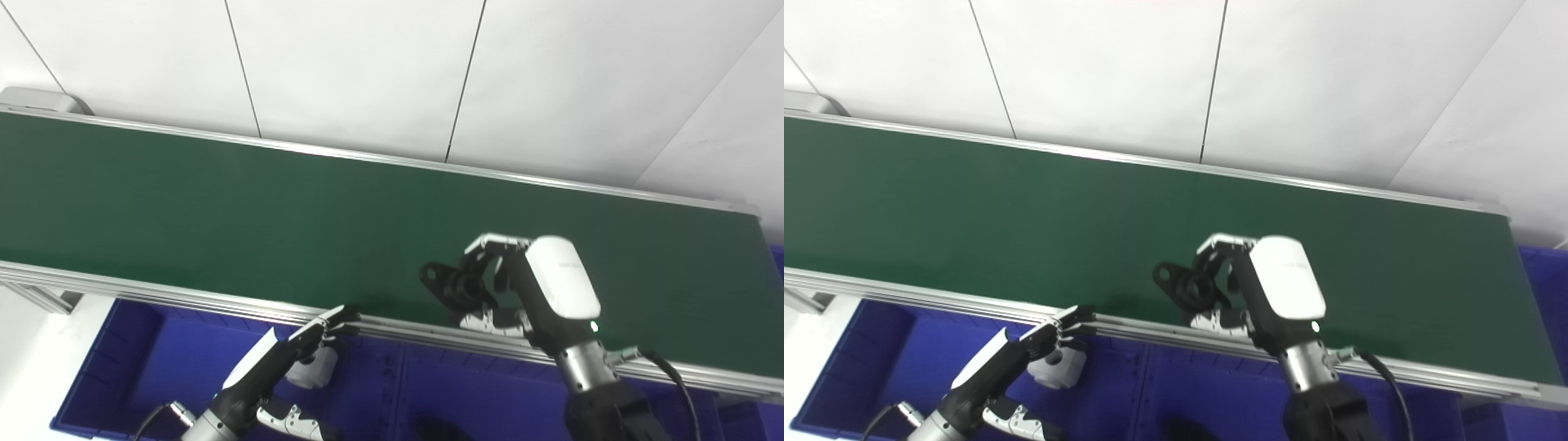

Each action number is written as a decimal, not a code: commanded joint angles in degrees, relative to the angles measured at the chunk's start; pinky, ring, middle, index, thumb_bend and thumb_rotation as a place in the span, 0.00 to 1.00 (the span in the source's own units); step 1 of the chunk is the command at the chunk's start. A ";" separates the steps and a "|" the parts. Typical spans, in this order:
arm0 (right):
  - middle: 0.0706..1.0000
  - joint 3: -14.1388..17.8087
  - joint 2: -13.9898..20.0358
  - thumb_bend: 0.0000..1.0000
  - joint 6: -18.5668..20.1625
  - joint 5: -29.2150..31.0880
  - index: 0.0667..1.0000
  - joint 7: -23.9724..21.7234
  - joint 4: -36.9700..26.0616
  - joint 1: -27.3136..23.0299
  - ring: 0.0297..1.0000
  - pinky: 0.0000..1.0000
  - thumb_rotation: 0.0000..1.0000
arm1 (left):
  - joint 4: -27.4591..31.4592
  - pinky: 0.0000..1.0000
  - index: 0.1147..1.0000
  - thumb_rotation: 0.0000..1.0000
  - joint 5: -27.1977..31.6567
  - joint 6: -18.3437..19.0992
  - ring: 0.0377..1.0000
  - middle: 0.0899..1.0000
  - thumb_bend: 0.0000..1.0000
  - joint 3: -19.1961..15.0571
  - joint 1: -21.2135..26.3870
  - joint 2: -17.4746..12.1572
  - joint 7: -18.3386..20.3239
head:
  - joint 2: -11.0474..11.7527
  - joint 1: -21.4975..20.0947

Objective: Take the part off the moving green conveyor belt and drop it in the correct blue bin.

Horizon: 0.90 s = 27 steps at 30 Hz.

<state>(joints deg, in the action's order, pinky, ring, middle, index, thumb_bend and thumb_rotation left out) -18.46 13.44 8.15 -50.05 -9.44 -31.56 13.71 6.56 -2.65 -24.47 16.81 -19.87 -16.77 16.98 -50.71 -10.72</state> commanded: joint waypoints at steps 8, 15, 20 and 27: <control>0.43 -0.71 3.73 0.53 -2.84 0.51 0.45 -2.52 0.28 8.57 0.22 0.18 0.00 | 5.10 0.87 0.93 0.48 1.87 2.75 0.91 0.93 0.83 -1.05 -0.64 -0.14 0.20 | -3.41 0.36; 0.43 -2.80 6.55 0.53 -0.90 -0.52 0.45 -11.04 6.38 5.16 0.24 0.19 0.00 | 4.17 0.82 0.93 0.47 2.69 2.18 0.89 0.93 0.84 -0.81 0.08 0.84 0.17 | -3.48 0.65; 0.43 -5.45 6.80 0.53 0.41 -4.10 0.45 -15.66 10.80 1.86 0.25 0.20 0.00 | 3.60 0.81 0.92 0.49 1.75 1.27 0.88 0.92 0.84 -1.42 -0.22 1.44 -0.32 | -3.33 0.13; 0.76 -9.50 7.64 0.60 3.22 -14.70 0.77 -28.36 8.95 -0.30 0.75 0.73 0.50 | 4.00 0.82 0.93 0.48 1.92 1.31 0.89 0.93 0.83 -1.78 -0.46 1.23 0.27 | -3.33 -0.15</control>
<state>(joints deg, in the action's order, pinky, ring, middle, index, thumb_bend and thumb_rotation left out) -27.76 20.71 10.23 -62.63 -35.65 -19.52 13.94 9.02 -1.36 -21.64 15.30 -20.40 -15.02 17.01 -54.05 -10.90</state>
